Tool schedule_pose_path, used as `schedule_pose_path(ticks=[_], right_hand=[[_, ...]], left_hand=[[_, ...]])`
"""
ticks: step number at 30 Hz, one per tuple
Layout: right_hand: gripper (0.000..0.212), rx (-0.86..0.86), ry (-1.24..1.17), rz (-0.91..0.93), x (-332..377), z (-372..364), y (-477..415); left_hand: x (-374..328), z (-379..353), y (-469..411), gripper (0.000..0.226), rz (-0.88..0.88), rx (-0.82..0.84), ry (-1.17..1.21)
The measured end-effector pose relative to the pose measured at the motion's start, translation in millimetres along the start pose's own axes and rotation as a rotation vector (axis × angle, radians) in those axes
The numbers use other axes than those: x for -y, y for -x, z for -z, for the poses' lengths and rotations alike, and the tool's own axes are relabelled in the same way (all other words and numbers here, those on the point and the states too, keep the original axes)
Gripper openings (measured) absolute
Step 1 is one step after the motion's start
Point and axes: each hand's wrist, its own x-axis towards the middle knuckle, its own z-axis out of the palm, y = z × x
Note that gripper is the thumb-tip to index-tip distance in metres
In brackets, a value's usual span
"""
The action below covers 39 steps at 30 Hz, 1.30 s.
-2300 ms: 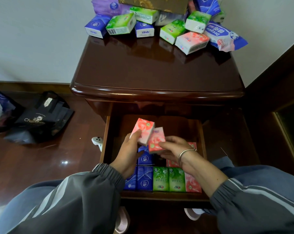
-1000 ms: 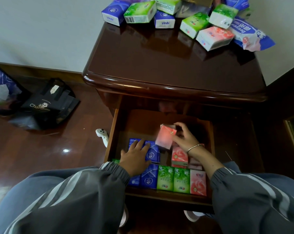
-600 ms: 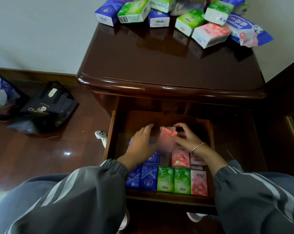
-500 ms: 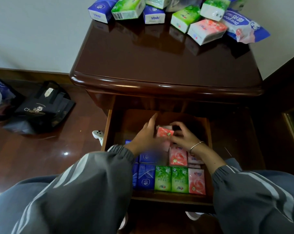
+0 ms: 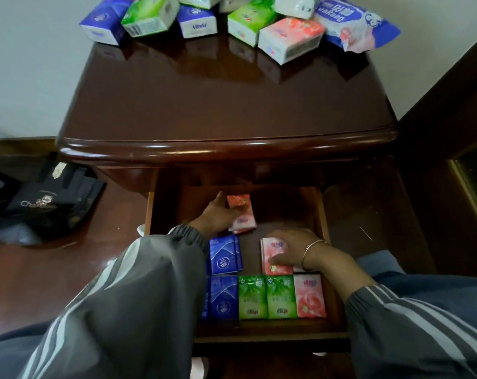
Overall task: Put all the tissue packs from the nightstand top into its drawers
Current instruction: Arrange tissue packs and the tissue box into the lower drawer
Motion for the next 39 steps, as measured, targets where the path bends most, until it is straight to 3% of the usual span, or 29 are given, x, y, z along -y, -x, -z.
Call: schedule_pose_path(ticks=[2, 5, 8, 15, 20, 25, 31, 33, 36, 39], right_hand=[[0.059, -0.02, -0.02, 0.008, -1, 1, 1], [0.055, -0.031, -0.015, 0.008, 0, -1, 1], [0.056, -0.048, -0.019, 0.0, 0, -1, 0], [0.062, -0.066, -0.021, -0.007, 1, -2, 1], [0.054, -0.037, 0.03, -0.039, 0, -4, -1], [0.056, -0.032, 0.029, -0.055, -1, -5, -2], [0.055, -0.033, 0.031, -0.07, -2, -8, -4], [0.054, -0.034, 0.025, -0.076, -2, -9, -4], [0.055, -0.027, 0.017, -0.079, 0, -8, -3], [0.059, -0.018, 0.013, -0.09, 0, -8, -2]], left_hand=[[2, -6, -2, 0.054, 0.009, 0.07, -0.059], [0, -8, -3, 0.064, -0.017, 0.151, -0.322], [-2, -10, -4, 0.067, -0.09, 0.128, -0.468], [13, -17, 6, 0.037, -0.092, 0.065, -0.093], [11, -1, 6, 0.049, -0.072, 0.092, -0.191], [14, 13, 7, 0.041, -0.046, 0.207, -0.273], [14, -3, 12, 0.039, -0.055, 0.227, -0.309], [12, -4, 11, 0.046, -0.066, 0.224, -0.491], [11, -6, 16, 0.066, -0.114, 0.109, -0.968], [13, -13, 23, 0.073, -0.231, 0.165, -0.938]])
